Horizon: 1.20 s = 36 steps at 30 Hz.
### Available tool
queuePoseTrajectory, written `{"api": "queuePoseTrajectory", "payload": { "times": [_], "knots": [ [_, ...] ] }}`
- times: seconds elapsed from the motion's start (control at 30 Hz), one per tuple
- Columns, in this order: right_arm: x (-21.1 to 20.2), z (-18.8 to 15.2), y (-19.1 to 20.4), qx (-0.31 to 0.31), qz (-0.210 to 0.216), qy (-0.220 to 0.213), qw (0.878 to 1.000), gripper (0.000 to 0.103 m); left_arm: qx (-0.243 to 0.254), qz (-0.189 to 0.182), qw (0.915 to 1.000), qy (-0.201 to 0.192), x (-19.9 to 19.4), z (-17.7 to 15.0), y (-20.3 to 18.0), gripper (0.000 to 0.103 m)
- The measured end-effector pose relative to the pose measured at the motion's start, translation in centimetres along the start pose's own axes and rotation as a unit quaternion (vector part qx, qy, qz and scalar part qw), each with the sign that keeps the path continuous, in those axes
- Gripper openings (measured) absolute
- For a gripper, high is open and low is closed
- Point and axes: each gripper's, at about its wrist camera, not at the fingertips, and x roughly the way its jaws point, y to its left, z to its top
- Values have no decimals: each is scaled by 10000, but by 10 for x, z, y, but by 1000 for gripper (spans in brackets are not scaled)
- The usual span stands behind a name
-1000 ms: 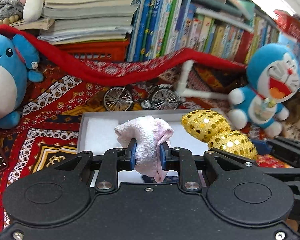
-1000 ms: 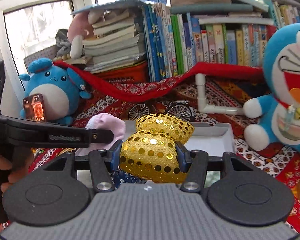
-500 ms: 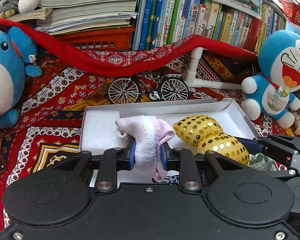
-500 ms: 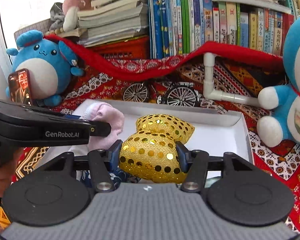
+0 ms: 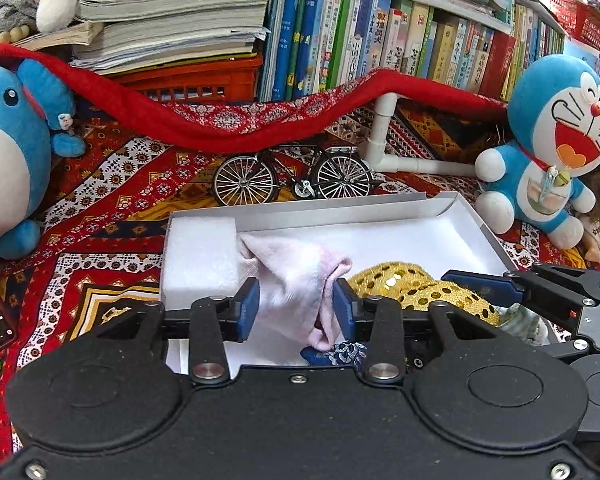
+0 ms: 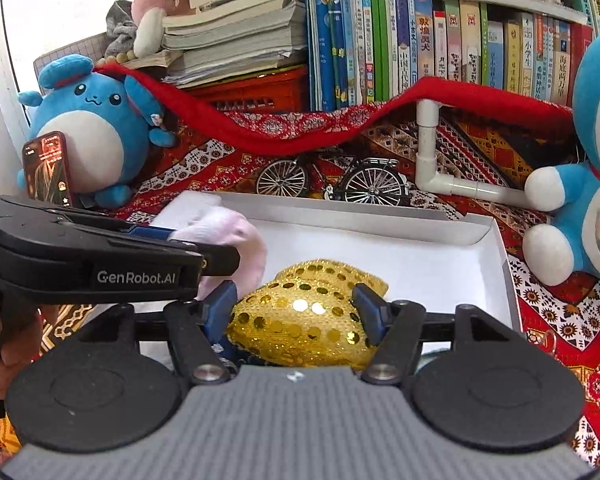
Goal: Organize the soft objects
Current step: 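Lower the pink cloth into the box with the left tool while the right tool drops the gold pillow in, then withdraw both open tools from the box toward the remaining items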
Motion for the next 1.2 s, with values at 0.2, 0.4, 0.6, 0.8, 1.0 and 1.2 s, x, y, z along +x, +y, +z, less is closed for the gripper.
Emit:
{"api": "queuePoseTrajectory", "payload": {
  "times": [0.2, 0.4, 0.6, 0.8, 1.0, 1.2],
  "knots": [
    [-23, 4, 3, 15, 9, -203, 9998, 77, -31, 46, 9994, -355, -38, -2, 0, 56],
    [-66, 5, 9, -111, 58, -586, 9982, 81, 1, -66, 9969, -780, -87, -9, -4, 63],
    [-108, -1, 14, -232, 146, -912, 9955, 84, 3, -275, 9935, -1109, -132, -23, -12, 71],
    [-142, -12, 23, -441, 122, -1111, 9928, 86, 41, -436, 9912, -1251, -164, -41, -23, 74],
    [-170, -27, 25, -514, 198, -1238, 9908, 88, 71, -506, 9877, -1479, -195, -66, -31, 77],
    [-196, -49, 25, -528, 226, -1328, 9895, 88, 20, -692, 9818, -1768, -224, -100, -38, 78]
  ]
}}
